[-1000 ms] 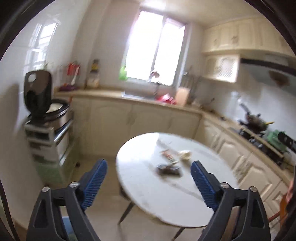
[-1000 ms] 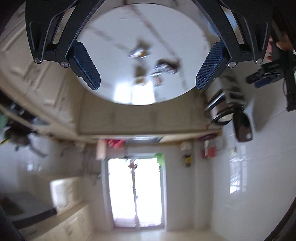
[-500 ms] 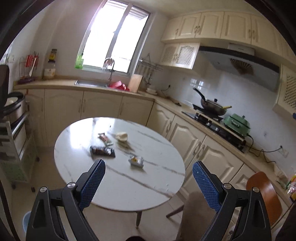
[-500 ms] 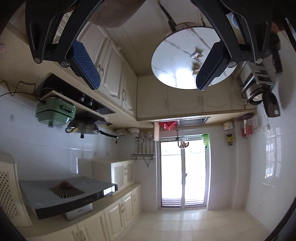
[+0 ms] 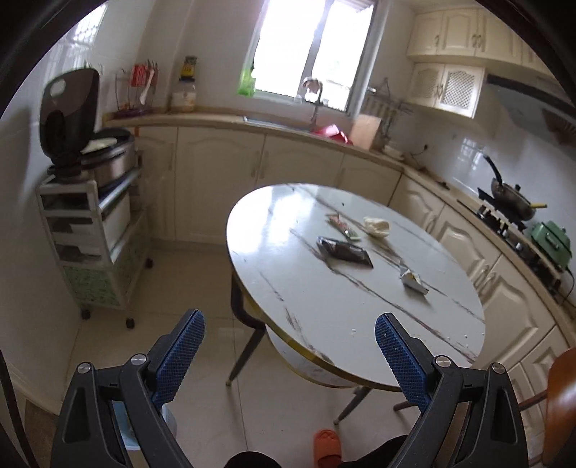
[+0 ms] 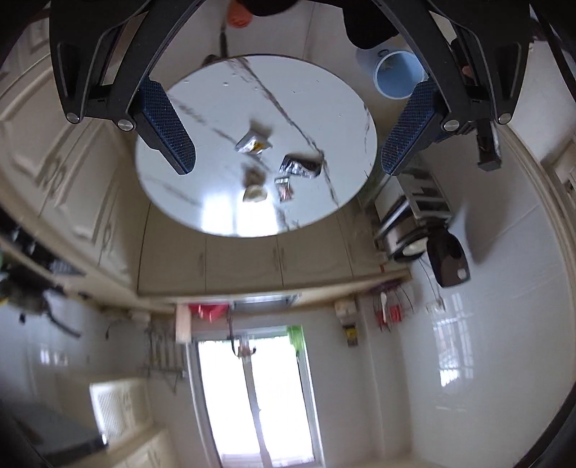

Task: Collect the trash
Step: 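Move both tools back to the table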

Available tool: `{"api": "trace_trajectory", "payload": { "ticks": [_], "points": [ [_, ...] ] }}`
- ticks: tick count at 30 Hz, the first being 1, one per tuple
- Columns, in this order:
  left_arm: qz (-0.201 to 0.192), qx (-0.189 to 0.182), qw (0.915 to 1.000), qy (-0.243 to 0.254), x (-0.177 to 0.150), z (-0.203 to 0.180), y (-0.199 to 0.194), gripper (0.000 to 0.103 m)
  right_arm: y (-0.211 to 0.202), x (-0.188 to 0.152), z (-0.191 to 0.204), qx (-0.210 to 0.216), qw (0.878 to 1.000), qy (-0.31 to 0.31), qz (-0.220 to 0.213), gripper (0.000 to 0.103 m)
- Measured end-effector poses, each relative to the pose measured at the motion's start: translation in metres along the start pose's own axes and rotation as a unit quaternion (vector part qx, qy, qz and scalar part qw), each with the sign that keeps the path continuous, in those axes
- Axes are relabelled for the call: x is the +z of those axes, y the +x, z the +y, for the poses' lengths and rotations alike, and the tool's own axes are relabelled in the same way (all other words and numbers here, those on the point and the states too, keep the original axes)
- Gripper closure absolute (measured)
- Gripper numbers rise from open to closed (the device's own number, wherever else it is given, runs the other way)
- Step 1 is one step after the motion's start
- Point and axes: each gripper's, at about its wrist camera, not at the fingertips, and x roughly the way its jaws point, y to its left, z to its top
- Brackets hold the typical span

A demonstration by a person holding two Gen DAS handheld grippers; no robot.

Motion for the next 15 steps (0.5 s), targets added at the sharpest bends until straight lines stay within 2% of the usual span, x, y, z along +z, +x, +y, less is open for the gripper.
{"api": "trace_trajectory", "payload": {
  "ticks": [5, 8, 11, 13, 15],
  "points": [
    [0.043, -0.002, 0.9991, 0.007, 0.024, -0.011, 0.045, 0.01, 0.144, -0.033, -0.014, -0.018, 0.994, 0.008, 0.107, 0.0],
    [0.059, 0.001, 0.998, 0.025, 0.04, -0.021, 0.071, 0.01, 0.212, -0.06, -0.027, -0.039, 0.986, 0.019, 0.162, 0.0],
    [0.073, 0.017, 0.9964, 0.039, 0.06, -0.032, 0.106, 0.01, 0.256, -0.079, -0.043, -0.047, 0.98, 0.04, 0.191, 0.0],
    [0.074, 0.013, 0.9961, 0.046, 0.07, -0.039, 0.115, 0.01, 0.275, -0.085, -0.046, -0.057, 0.977, 0.038, 0.203, 0.0],
    [0.08, 0.013, 0.9956, 0.048, 0.078, -0.043, 0.145, 0.01, 0.291, -0.085, -0.048, -0.09, 0.974, 0.019, 0.209, 0.002]
  ]
}}
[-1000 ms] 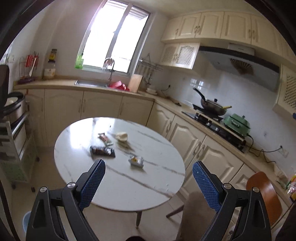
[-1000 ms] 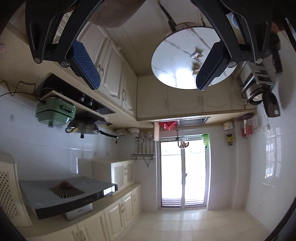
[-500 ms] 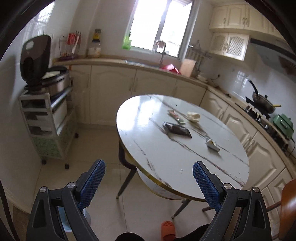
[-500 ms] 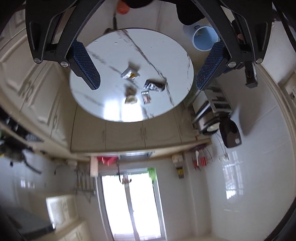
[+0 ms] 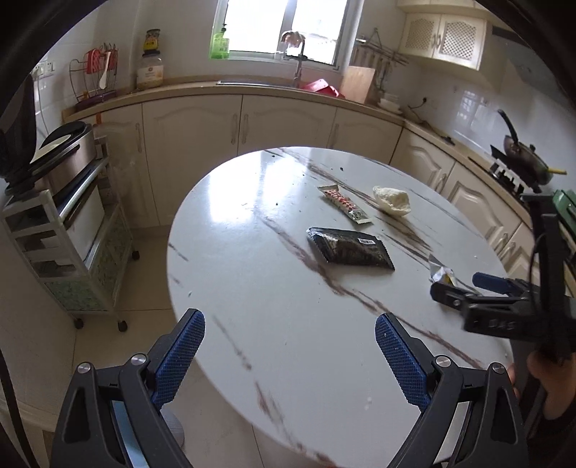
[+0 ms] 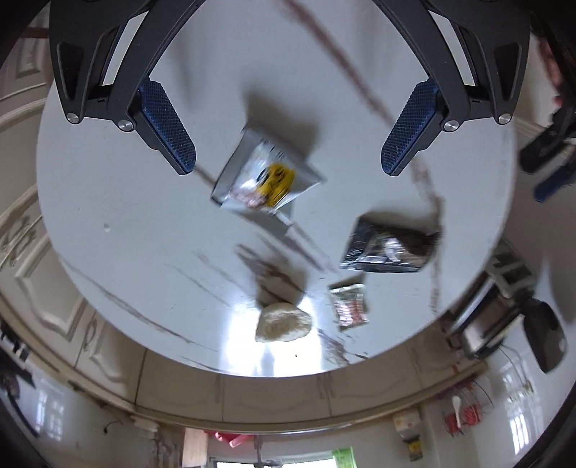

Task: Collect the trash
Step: 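Move both tools back to the table, then grasp the silver-and-yellow packet with the right tool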

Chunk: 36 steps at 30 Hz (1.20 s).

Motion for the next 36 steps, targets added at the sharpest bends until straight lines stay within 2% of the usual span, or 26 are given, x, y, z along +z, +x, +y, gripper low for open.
{"api": "trace_trajectory", "payload": {
  "ticks": [1, 2, 3, 4, 5, 7, 8, 9, 10, 18, 22, 26, 32, 34, 36],
  "points": [
    [0.003, 0.002, 1.0, 0.001, 0.005, -0.001, 0.005, 0.01, 0.005, 0.001, 0.0, -0.008, 1.0, -0.007, 0.005, 0.006],
    [0.006, 0.006, 1.0, 0.004, 0.011, -0.003, 0.018, 0.01, 0.009, 0.001, 0.0, -0.006, 1.0, -0.009, 0.011, 0.022],
    [0.006, 0.007, 0.9999, 0.008, 0.017, -0.006, 0.029, 0.01, 0.006, 0.001, -0.001, -0.007, 1.0, -0.01, 0.011, 0.028],
    [0.006, 0.006, 0.9999, 0.011, 0.022, -0.009, 0.036, 0.01, 0.004, 0.0, 0.0, -0.019, 1.0, -0.017, 0.008, 0.032],
    [0.008, 0.005, 0.9998, 0.016, 0.026, -0.012, 0.044, 0.01, 0.001, -0.001, -0.002, -0.011, 1.0, -0.018, 0.004, 0.038],
    [0.013, 0.005, 0.9997, 0.021, 0.027, -0.012, 0.063, 0.01, -0.002, -0.004, -0.005, -0.009, 1.0, -0.028, 0.0, 0.043],
    [0.017, 0.003, 0.9996, 0.022, 0.033, -0.014, 0.079, 0.01, -0.003, -0.006, -0.005, -0.004, 0.999, -0.037, -0.005, 0.053],
    [0.02, 0.0, 0.9996, 0.022, 0.038, -0.017, 0.092, 0.01, -0.006, -0.008, -0.007, 0.008, 0.999, -0.045, -0.012, 0.074],
    [0.024, -0.001, 0.9995, 0.021, 0.042, -0.02, 0.099, 0.01, -0.007, -0.006, -0.008, 0.011, 0.999, -0.051, -0.015, 0.081],
    [0.045, -0.013, 0.9977, 0.05, 0.079, -0.054, 0.165, 0.01, -0.011, -0.001, -0.041, 0.084, 0.996, -0.012, -0.029, 0.084],
    [0.07, 0.002, 0.9935, 0.09, 0.097, -0.066, 0.201, 0.01, -0.012, 0.003, -0.052, 0.109, 0.994, 0.007, -0.032, 0.084],
    [0.074, 0.011, 0.9901, 0.118, 0.11, -0.073, 0.224, 0.01, -0.014, 0.009, -0.054, 0.122, 0.992, 0.015, -0.036, 0.084],
    [0.064, -0.001, 0.9854, 0.158, 0.114, -0.075, 0.234, 0.01, -0.014, 0.013, -0.054, 0.139, 0.989, 0.026, -0.038, 0.084],
    [0.068, -0.024, 0.9834, 0.167, 0.112, -0.069, 0.234, 0.01, -0.014, 0.013, -0.053, 0.142, 0.989, 0.028, -0.039, 0.084],
    [0.072, -0.006, 0.9798, 0.186, 0.105, -0.065, 0.237, 0.01, -0.014, 0.013, -0.051, 0.142, 0.989, 0.027, -0.039, 0.084]
  ]
}}
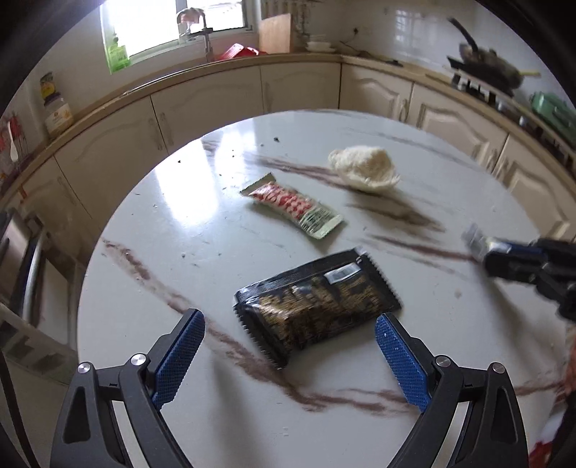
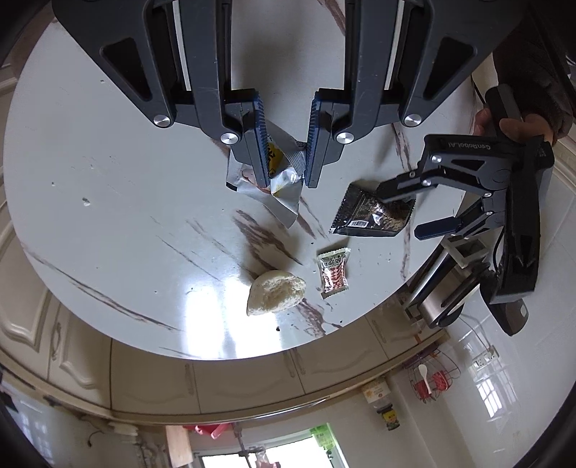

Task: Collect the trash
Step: 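Grasp the silver-and-yellow packet with the right tool, then grasp the dark snack package with the left tool, then carry the dark package and silver packet with both tools over the blue bin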

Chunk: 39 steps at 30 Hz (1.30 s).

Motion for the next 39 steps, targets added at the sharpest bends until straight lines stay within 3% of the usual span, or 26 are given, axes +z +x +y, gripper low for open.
{"api": "trace_trajectory", "payload": {
  "ticks": [1, 5, 9, 12, 14, 20, 26, 30, 32, 35, 39],
  "points": [
    [-0.001, 0.011, 0.9999, 0.004, -0.001, 0.0, 0.003, 0.008, 0.0, 0.0, 0.0, 0.0, 1.0, 0.001, -0.001, 0.084],
    [-0.004, -0.002, 1.0, 0.005, 0.003, -0.004, 0.01, 0.008, 0.005, 0.0, 0.002, 0.003, 1.0, 0.006, 0.001, 0.084],
    [-0.003, -0.03, 0.9994, 0.016, 0.008, -0.01, 0.017, 0.013, 0.008, -0.001, 0.004, 0.006, 1.0, 0.004, 0.007, 0.084],
    [-0.009, -0.054, 0.9984, 0.018, 0.01, -0.011, 0.02, 0.031, 0.008, -0.001, 0.003, 0.007, 1.0, 0.007, 0.008, 0.084],
    [-0.015, -0.064, 0.9974, 0.027, 0.011, -0.015, 0.02, 0.052, 0.009, -0.001, 0.004, 0.006, 1.0, 0.008, 0.009, 0.084],
    [-0.018, -0.072, 0.9969, 0.026, 0.011, -0.024, 0.02, 0.078, 0.011, 0.0, 0.005, 0.007, 1.0, 0.013, 0.01, 0.084],
    [-0.024, -0.077, 0.9967, 0.006, 0.007, -0.022, 0.01, 0.083, 0.004, 0.001, -0.001, 0.012, 1.0, 0.019, -0.001, 0.084],
    [-0.035, -0.119, 0.9919, -0.029, 0.001, -0.015, -0.004, 0.087, -0.002, 0.0, -0.001, 0.013, 1.0, 0.018, -0.009, 0.084],
    [-0.045, -0.119, 0.9914, -0.034, -0.004, -0.015, -0.013, 0.089, -0.007, 0.001, 0.003, 0.016, 1.0, 0.016, -0.012, 0.084],
    [-0.056, -0.155, 0.9838, -0.069, -0.018, -0.005, -0.028, 0.09, -0.014, 0.001, 0.015, 0.02, 1.0, 0.011, -0.019, 0.084],
    [-0.059, -0.156, 0.9814, -0.095, -0.044, 0.004, -0.041, 0.091, -0.017, -0.003, 0.034, 0.029, 0.999, 0.001, -0.018, 0.084]
  ]
}}
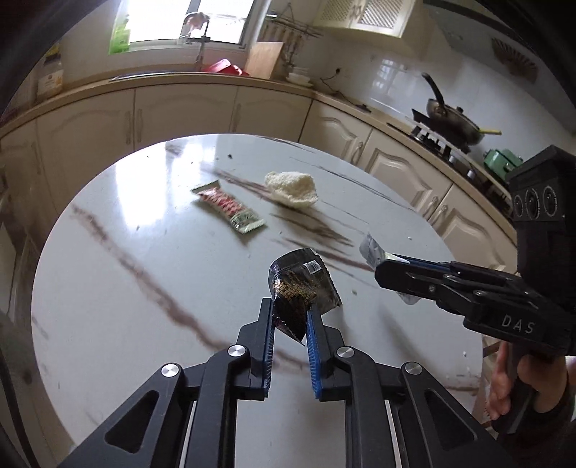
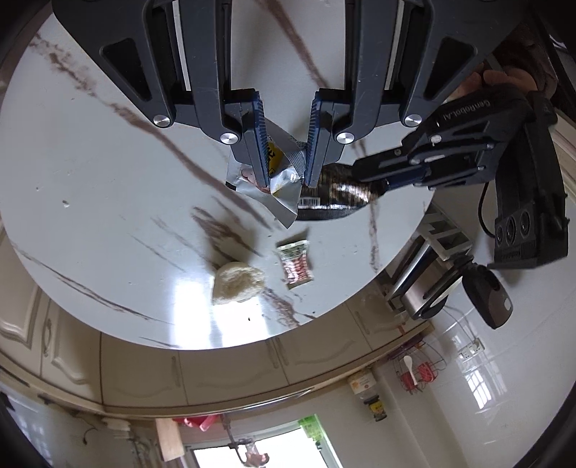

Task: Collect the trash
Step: 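Carry the dark package and silver packet with both tools over the blue bin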

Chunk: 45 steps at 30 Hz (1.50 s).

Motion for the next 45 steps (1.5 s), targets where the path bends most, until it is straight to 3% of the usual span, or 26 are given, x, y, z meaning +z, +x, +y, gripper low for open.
{"api": "trace_trajectory", "payload": {
  "ticks": [12, 17, 20, 24, 29, 37, 41, 45],
  "points": [
    [-0.048, -0.03, 0.9933, -0.1, -0.074, 0.044, -0.077, 0.091, 0.007, -0.019, 0.078, 0.04, 0.998, -0.041, 0.018, 0.084],
    [-0.077, -0.017, 0.9876, -0.136, -0.121, 0.073, -0.127, 0.091, 0.017, -0.029, 0.132, 0.068, 0.995, -0.072, 0.032, 0.084],
    [-0.094, 0.01, 0.9812, -0.168, -0.159, 0.099, -0.164, 0.091, 0.027, -0.036, 0.177, 0.092, 0.99, -0.103, 0.041, 0.084],
    [-0.119, 0.051, 0.9658, -0.225, -0.212, 0.143, -0.212, 0.091, 0.052, -0.052, 0.242, 0.126, 0.98, -0.144, 0.063, 0.084],
    [-0.107, 0.128, 0.9363, -0.309, -0.286, 0.206, -0.246, 0.091, 0.099, -0.085, 0.317, 0.167, 0.965, -0.177, 0.101, 0.084],
    [-0.068, 0.191, 0.8976, -0.392, -0.368, 0.262, -0.262, 0.091, 0.171, -0.135, 0.388, 0.203, 0.942, -0.214, 0.161, 0.084],
    [-0.055, 0.217, 0.8869, -0.404, -0.369, 0.275, -0.261, 0.09, 0.2, -0.148, 0.408, 0.214, 0.933, -0.223, 0.184, 0.084],
    [-0.043, 0.236, 0.8798, -0.411, -0.336, 0.27, -0.241, 0.087, 0.216, -0.157, 0.418, 0.217, 0.928, -0.228, 0.198, 0.084]
  ]
}}
